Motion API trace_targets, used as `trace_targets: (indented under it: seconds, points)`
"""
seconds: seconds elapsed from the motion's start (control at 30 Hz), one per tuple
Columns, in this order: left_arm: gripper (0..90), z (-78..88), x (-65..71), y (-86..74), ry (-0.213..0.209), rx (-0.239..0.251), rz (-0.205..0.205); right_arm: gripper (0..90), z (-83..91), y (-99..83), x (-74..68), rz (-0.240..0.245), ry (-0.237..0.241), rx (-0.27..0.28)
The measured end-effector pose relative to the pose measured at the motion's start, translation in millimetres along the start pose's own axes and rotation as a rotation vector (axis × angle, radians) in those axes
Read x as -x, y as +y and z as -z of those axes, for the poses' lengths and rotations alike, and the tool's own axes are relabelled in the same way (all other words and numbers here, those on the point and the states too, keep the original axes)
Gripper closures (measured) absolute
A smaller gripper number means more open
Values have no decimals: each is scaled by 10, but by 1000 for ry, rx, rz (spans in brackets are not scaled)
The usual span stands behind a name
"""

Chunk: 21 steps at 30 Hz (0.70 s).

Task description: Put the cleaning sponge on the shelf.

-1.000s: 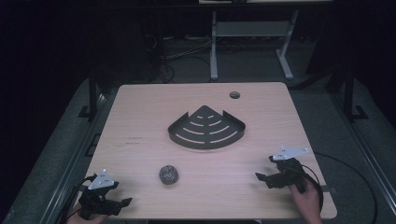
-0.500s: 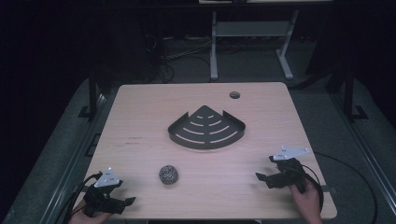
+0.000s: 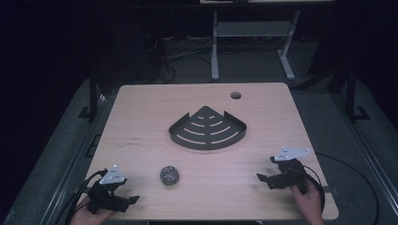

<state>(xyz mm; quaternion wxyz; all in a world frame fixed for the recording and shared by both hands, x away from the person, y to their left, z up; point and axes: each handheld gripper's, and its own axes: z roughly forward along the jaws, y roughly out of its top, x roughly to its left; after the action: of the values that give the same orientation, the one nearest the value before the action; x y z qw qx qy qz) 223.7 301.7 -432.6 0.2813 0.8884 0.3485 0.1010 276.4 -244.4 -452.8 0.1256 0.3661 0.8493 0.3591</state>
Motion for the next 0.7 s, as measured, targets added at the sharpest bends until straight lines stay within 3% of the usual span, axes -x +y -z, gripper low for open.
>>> trace_targets:
  seconds: [0.47, 0.7]
  points:
    - [194, -51, 21, 170, -13, -30, -44, 139, -1, 0, 0, 5, 3, 1]
    - [193, -68, 45, 250, -25, -23, -61, 138, -5, 0, 1, 3, 4, 0]
